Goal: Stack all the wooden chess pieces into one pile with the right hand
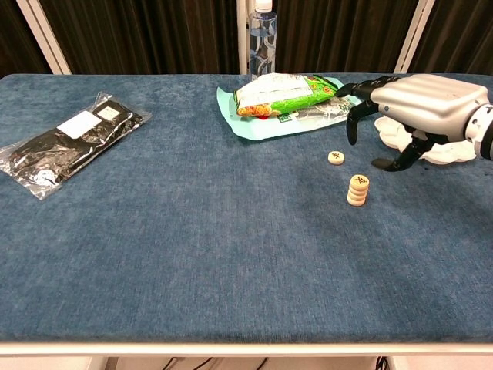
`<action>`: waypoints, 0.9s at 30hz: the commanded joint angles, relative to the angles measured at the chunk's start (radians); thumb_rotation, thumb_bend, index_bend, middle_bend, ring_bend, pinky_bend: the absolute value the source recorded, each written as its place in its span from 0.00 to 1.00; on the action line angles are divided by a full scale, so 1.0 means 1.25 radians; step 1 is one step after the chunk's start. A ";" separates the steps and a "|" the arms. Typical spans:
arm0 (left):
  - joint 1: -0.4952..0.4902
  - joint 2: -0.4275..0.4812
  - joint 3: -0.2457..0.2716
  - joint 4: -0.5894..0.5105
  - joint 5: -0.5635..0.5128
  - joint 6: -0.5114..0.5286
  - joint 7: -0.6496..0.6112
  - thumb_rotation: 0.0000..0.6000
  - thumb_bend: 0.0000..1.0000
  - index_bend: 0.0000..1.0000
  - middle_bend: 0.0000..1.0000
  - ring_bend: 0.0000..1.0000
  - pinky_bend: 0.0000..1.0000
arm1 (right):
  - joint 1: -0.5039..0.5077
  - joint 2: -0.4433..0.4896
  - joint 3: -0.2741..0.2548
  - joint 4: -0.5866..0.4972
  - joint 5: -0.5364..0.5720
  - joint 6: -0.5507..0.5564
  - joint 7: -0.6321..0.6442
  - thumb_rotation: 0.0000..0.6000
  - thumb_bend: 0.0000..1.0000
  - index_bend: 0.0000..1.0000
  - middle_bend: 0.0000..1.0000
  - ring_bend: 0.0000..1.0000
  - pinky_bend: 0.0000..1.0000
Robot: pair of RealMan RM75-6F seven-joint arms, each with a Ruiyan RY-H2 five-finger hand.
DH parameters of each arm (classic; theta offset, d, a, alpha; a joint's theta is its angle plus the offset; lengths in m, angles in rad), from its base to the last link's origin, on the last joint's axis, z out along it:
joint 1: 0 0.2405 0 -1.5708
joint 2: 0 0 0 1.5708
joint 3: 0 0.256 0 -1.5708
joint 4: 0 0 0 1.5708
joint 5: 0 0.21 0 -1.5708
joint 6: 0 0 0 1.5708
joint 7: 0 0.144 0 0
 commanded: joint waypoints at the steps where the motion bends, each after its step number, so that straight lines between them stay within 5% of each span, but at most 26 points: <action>1: 0.000 0.000 0.000 0.000 0.000 0.001 -0.001 1.00 0.23 0.05 0.00 0.00 0.00 | 0.026 -0.009 0.022 0.027 0.052 -0.038 -0.025 1.00 0.24 0.35 0.01 0.00 0.00; 12: -0.004 -0.003 -0.003 0.011 -0.012 -0.014 -0.008 1.00 0.23 0.05 0.00 0.00 0.00 | 0.098 -0.095 0.044 0.137 0.167 -0.105 -0.100 1.00 0.15 0.31 0.03 0.00 0.00; 22: -0.007 -0.006 -0.004 0.017 -0.021 -0.023 -0.008 1.00 0.23 0.05 0.00 0.00 0.00 | 0.127 -0.149 0.049 0.208 0.222 -0.116 -0.115 1.00 0.15 0.37 0.04 0.00 0.00; 27: -0.009 -0.007 -0.004 0.019 -0.024 -0.028 -0.007 1.00 0.23 0.05 0.00 0.00 0.00 | 0.135 -0.157 0.048 0.221 0.233 -0.121 -0.114 1.00 0.23 0.39 0.04 0.00 0.00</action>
